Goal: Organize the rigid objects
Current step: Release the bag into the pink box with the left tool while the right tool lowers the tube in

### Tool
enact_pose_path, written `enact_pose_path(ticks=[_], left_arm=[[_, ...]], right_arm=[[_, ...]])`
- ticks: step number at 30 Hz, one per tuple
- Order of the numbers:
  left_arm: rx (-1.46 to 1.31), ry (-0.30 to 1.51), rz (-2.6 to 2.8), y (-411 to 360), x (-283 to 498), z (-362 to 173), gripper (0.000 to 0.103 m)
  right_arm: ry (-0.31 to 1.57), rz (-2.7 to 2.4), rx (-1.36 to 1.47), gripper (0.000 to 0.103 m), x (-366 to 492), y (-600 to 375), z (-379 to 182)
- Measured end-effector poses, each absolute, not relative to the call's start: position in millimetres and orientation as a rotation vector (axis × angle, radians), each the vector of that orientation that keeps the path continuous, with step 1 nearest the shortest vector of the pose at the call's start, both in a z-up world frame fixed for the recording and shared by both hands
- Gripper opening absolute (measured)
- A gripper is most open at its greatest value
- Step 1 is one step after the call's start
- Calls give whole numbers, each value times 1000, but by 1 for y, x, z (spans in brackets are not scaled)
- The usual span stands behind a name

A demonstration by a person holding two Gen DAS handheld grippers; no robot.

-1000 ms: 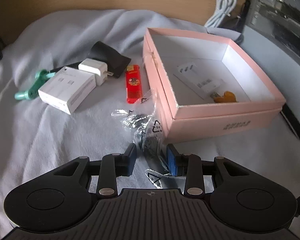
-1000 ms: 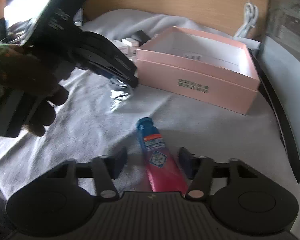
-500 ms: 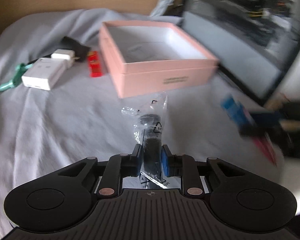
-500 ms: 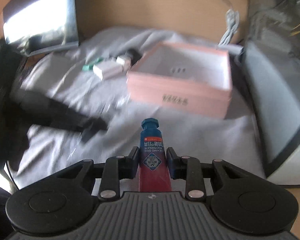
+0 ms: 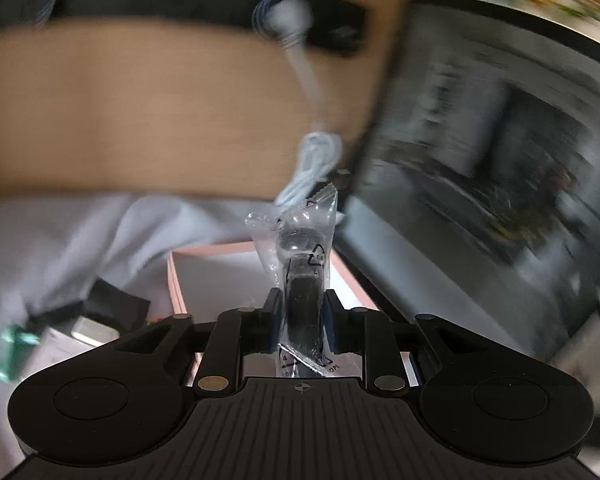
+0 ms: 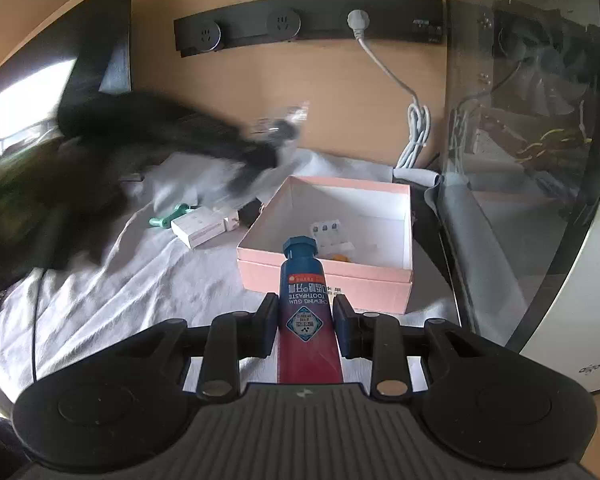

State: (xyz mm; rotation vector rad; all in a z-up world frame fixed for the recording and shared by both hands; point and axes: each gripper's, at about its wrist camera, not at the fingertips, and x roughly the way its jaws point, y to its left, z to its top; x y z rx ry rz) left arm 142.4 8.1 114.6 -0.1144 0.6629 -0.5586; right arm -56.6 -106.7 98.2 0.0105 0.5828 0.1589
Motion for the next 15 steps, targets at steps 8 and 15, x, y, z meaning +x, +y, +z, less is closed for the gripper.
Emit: enact_pose_path(ticks=[8,15], left_arm=[[-178,718,-482,29,152,80,27],[-232,744,-444,89,78,59,27]], right_arm=[[587,66,4,29,-42,-112,97],[579,28,83,29,46,-147,120]])
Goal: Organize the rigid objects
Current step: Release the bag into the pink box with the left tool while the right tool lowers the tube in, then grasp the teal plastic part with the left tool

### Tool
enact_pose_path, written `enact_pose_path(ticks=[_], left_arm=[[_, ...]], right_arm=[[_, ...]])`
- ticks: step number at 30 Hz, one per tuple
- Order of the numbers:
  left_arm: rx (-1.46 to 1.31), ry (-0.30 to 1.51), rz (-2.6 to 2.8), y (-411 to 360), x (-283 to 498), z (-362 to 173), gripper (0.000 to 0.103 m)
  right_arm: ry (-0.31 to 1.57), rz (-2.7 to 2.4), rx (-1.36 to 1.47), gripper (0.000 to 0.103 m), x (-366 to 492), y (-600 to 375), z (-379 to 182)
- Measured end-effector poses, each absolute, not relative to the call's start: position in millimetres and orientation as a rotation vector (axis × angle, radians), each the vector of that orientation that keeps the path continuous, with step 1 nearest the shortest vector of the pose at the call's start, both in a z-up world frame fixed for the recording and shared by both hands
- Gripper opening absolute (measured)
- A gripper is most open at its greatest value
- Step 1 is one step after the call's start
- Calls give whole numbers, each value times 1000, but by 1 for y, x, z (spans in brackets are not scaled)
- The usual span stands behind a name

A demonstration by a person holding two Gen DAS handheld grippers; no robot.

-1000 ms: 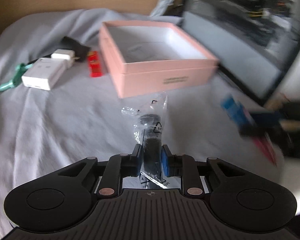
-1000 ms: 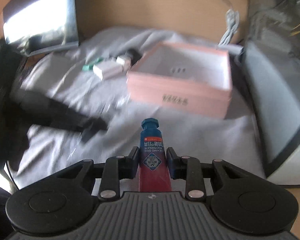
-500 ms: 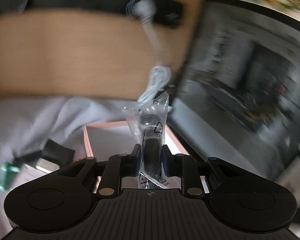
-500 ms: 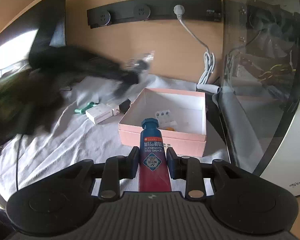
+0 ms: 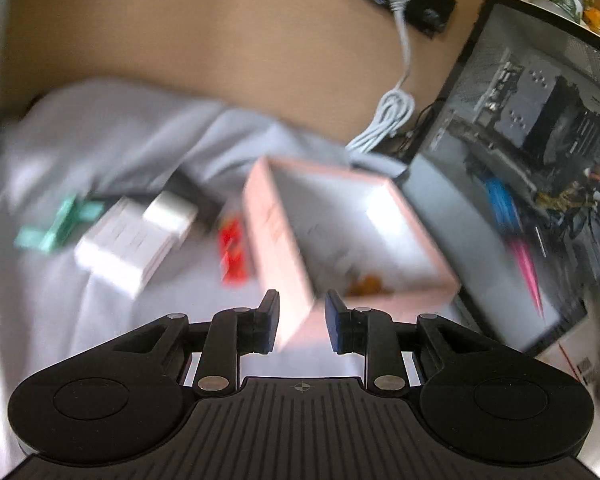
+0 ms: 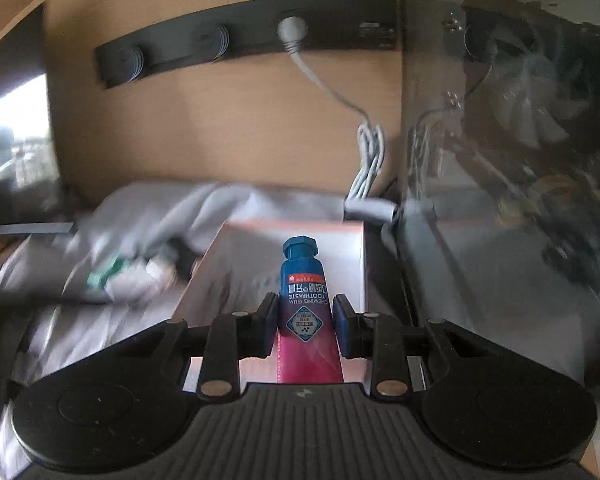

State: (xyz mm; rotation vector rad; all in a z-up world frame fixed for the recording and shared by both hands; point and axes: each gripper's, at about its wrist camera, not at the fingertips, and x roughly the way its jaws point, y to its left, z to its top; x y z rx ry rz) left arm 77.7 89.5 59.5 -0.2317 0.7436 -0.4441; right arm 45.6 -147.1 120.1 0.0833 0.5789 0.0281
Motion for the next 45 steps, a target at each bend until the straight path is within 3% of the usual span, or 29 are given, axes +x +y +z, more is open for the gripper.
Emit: enact_pose_path(ticks=[6,8,10,15,20,31,41,45], left_arm=[[-240,798,-329,134,38,33,27],[-249,802,-280,148,30,27,27],[-257,815,-234,164,27,21,27],[-259,828,-173,181,30,14,27],[-235,809,-189,173,50,15,27],[-145,675,-230,164,164,49,28],[-17,789,-133,182,229,14,31],[-8,835,-121,185,242,-2,34]], right_arm=[[614,-36,108,31,146,-157,112],[624,-54,93,51,160,-150,104],[618,-41,102,63,160,-143,97],[646,31,94,65,138,-117,73],[644,65,4,75,87,-98,53],[797,110,-42,76,27,-65,5],[851,77,-2,76,23,-62,-8],[851,65,10,85,27,-61,-12]])
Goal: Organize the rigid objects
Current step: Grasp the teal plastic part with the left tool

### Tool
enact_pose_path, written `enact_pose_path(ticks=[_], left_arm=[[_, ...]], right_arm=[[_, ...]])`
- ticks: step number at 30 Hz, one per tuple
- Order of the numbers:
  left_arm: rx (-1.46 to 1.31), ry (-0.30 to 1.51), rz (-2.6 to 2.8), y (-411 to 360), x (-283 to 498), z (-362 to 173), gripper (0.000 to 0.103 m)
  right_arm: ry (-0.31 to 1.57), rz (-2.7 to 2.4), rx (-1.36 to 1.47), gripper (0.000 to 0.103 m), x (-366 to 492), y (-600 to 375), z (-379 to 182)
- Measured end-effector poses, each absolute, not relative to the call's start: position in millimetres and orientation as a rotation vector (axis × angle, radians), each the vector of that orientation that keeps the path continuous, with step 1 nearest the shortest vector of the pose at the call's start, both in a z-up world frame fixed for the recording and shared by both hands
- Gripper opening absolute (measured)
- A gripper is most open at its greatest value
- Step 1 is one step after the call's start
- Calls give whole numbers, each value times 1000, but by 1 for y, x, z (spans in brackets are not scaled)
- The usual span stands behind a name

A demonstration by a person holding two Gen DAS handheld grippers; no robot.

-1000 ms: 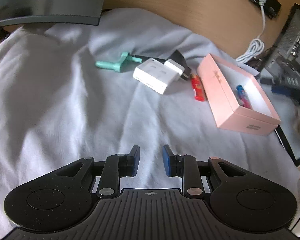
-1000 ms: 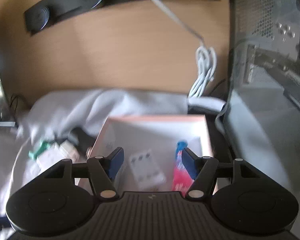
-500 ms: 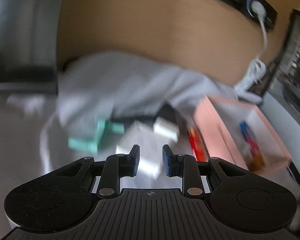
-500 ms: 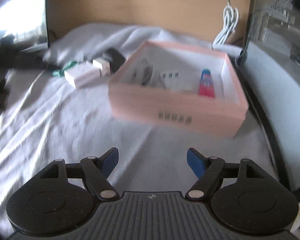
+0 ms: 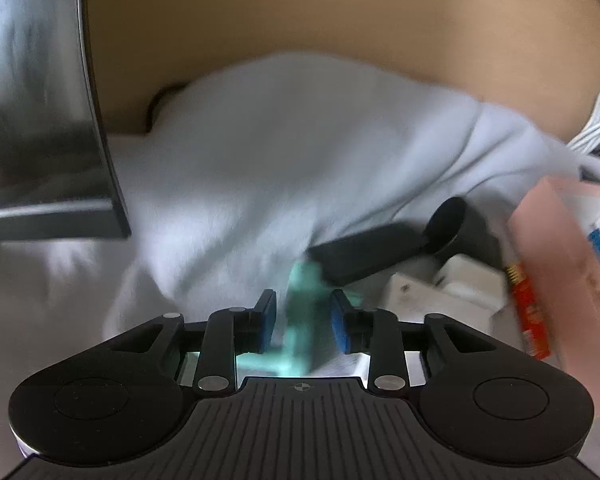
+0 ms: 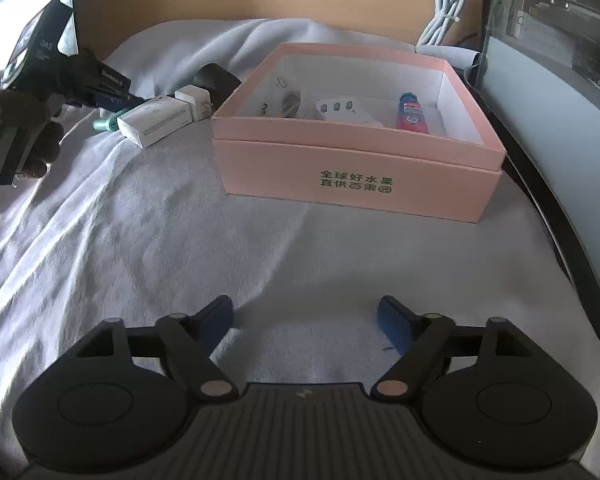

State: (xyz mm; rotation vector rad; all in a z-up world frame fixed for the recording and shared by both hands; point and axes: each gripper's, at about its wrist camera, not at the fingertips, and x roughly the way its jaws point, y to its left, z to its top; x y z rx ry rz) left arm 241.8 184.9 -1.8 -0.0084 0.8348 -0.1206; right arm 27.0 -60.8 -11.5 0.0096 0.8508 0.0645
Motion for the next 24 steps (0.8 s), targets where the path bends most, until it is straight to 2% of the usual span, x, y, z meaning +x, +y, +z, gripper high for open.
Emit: enact_pose_path(ticks=[4,6,7,9,17,19,20,24], left_arm=[[9,808,-135,186,237,-7,33],[10,806,-144,187,234,-6,29],[12,807,-148,187,232,-6,23],[-1,803,-149,191,223,-6,19],[-34,777,-182,202,149,2,16],[-67,784,-186,206,124,3,16],[-75,786,-190,207,112,4,16],[-92,808,-182,210,61,8,15]], right_arm=[[851,76,9,96,31,-56,-15],[849,73,9,99,32,-54,-16],[848,72,14,100,32,-53,-17],[850,76,27,103,33,-54,-17],[931,91,-28,103,45,-47,-13],[939,123,-32,95,50,-44,-9],[927,148,-40,92,52,-40,-5],[794,263,-127,92,59,-4,26]])
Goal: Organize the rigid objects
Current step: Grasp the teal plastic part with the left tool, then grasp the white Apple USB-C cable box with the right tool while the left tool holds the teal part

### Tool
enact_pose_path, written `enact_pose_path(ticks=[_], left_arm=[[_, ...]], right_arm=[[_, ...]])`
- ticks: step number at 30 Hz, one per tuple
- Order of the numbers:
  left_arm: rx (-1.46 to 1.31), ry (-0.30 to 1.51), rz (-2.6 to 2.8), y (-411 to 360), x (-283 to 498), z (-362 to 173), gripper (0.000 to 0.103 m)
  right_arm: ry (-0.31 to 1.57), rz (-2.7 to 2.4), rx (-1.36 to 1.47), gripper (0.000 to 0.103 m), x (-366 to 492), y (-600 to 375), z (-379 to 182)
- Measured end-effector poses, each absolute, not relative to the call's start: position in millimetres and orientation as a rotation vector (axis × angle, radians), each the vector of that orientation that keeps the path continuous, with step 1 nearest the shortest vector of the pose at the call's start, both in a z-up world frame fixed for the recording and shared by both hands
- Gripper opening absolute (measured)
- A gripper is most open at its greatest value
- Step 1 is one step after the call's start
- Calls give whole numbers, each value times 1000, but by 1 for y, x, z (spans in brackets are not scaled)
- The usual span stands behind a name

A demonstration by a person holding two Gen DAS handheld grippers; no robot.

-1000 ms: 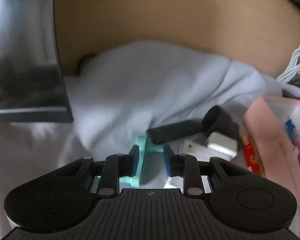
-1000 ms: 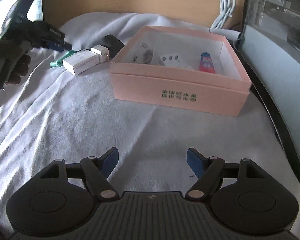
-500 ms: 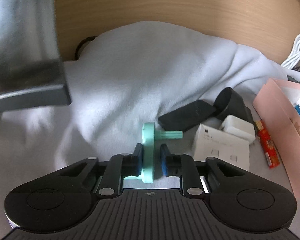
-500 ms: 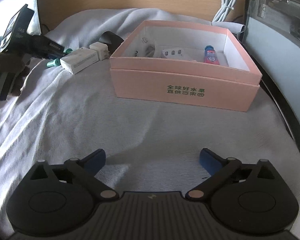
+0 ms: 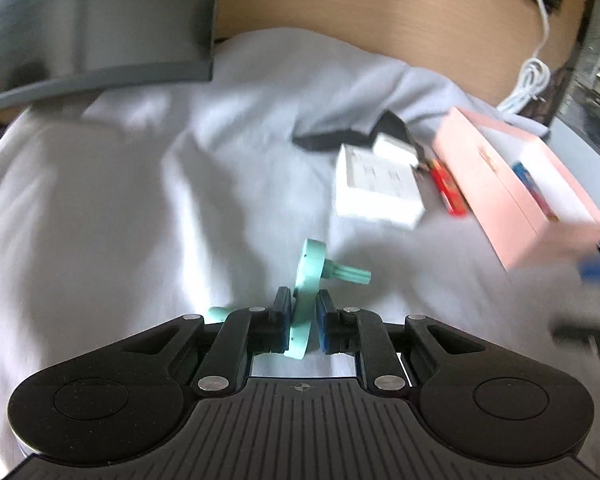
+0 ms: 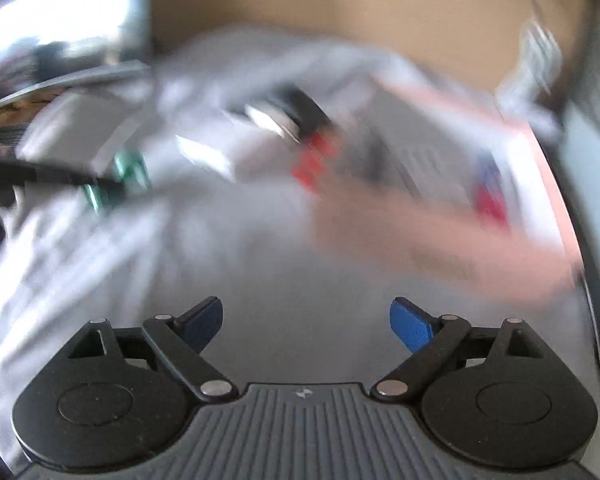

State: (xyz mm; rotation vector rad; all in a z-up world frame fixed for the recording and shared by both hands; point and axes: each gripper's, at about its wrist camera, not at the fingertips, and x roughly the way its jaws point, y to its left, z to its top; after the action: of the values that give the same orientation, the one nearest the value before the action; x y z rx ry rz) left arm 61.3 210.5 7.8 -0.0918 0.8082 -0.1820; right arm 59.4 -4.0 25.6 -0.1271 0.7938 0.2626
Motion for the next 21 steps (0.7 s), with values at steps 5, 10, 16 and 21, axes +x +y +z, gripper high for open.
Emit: enact_pose_path(ticks=[5,10,16,21], left_arm=[[-147,840,-143,214,20,7,14],[-196,844,-108,216,1,6,15],[-194,851,-83,209,0,6,17],[-205,864,-95,205,3,0,19]], right_arm=[[686,372,-164,92,98,49,51],[701,314,-143,92,161,90,39],[879,234,-101,92,222,108,4],[905,293,-63,76,212,103,5]])
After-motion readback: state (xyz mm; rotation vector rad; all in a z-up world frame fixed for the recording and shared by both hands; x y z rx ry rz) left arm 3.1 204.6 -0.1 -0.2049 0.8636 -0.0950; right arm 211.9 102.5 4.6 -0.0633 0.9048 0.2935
